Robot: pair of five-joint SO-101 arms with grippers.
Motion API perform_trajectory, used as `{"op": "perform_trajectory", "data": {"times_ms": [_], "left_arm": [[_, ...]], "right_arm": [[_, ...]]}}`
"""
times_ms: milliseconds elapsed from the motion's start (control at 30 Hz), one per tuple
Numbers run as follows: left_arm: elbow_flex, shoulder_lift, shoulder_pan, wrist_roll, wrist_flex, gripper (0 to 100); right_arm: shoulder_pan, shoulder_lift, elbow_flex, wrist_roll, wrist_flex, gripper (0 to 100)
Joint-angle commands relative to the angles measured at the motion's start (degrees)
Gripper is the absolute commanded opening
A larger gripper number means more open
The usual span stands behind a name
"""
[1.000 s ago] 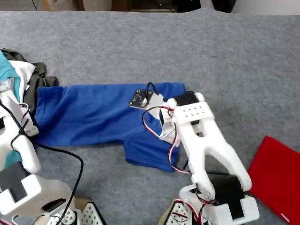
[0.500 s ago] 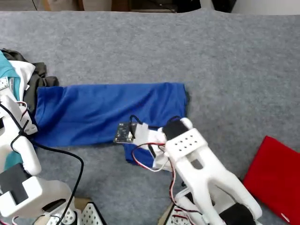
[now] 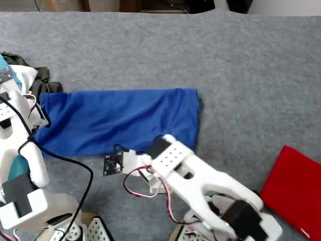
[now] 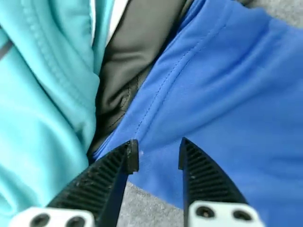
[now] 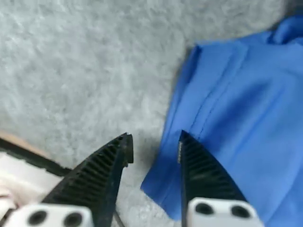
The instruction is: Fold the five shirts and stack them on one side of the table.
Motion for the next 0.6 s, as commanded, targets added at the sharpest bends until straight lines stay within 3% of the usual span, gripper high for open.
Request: {"op": "perform_trajectory", "data": {"times_ms": [0, 267, 567], "left_arm": [[0.44, -2.15, 0.09, 0.35, -2.11, 16], [0.88, -2.07, -0.88, 0.26, -2.99, 16], [2.64, -2.07, -6.15, 0.62, -9.76, 16]], "right_arm": [[-0.57, 3.56, -2.07, -1.32, -3.78, 17.2], [-0.57, 0.92, -4.35, -2.55, -0.09, 17.3], [1.36, -7.96, -4.97, -2.55, 4.66, 17.4]]}}
